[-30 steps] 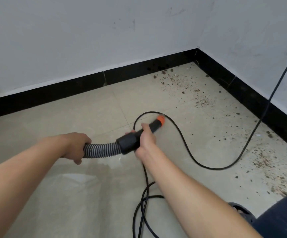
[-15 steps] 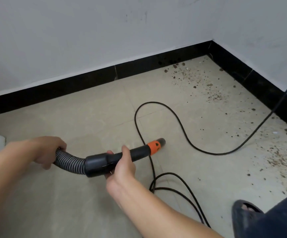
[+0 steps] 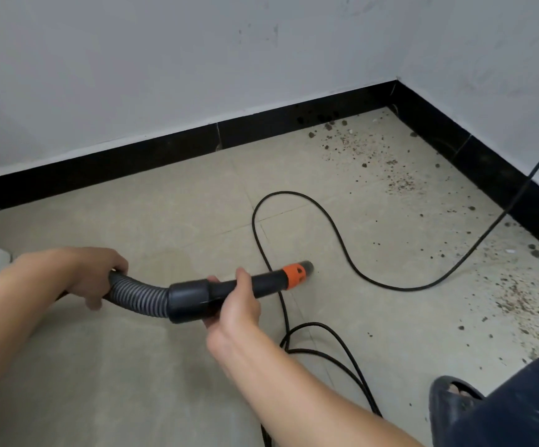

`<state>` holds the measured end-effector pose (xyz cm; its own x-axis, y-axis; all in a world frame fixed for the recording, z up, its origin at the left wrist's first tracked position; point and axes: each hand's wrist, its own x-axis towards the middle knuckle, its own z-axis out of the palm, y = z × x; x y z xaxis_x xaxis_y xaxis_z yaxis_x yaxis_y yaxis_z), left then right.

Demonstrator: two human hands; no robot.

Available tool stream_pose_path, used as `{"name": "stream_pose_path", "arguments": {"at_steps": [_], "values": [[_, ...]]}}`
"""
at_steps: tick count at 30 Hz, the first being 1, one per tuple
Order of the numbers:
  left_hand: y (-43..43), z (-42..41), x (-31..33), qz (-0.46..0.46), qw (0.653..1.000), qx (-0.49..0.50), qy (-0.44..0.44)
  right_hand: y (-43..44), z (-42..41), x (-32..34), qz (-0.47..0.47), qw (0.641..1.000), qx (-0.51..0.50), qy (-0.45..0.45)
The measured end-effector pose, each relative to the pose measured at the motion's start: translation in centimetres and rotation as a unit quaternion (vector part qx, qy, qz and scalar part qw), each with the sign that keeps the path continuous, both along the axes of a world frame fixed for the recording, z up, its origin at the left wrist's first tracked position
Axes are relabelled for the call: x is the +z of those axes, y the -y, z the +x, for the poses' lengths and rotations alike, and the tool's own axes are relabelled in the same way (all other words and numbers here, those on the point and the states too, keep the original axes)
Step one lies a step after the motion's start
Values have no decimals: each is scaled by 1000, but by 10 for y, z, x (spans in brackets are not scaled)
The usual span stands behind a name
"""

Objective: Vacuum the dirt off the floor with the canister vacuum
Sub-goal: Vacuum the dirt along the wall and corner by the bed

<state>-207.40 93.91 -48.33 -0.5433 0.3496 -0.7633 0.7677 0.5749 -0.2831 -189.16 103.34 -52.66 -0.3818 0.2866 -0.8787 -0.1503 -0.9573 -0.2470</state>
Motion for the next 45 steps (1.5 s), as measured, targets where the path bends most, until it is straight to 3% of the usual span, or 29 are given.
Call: {"name": "stream_pose_path", "arguments": {"at_steps": [6, 12, 20, 24, 29, 34, 37, 45], "values": [[-29, 15, 6, 15, 999, -30, -3, -41, -9, 4, 44, 999, -22, 18], [-31, 19, 11, -108, 992, -69, -7, -13, 5, -2, 13, 1000, 6, 20], [-22, 11, 8, -121, 991, -59, 16, -11, -2, -5, 26, 998, 58, 30], [-23, 8, 10, -73, 996, -49, 1, -30, -16, -3, 51, 997, 40, 30], [-17, 9, 10, -128, 989, -70, 8, -6, -5, -6, 32, 997, 67, 25], [-21, 3, 9, -15, 1000, -8, 6, -69, -56, -4, 112, 987, 114, -25], [-37, 5, 4, 61, 997, 14, 34, -92, -66, -13, 140, 984, 107, 4], [-53, 9, -4, -2, 999, -33, 35, -82, -24, -19, 107, 993, 36, 33]]}}
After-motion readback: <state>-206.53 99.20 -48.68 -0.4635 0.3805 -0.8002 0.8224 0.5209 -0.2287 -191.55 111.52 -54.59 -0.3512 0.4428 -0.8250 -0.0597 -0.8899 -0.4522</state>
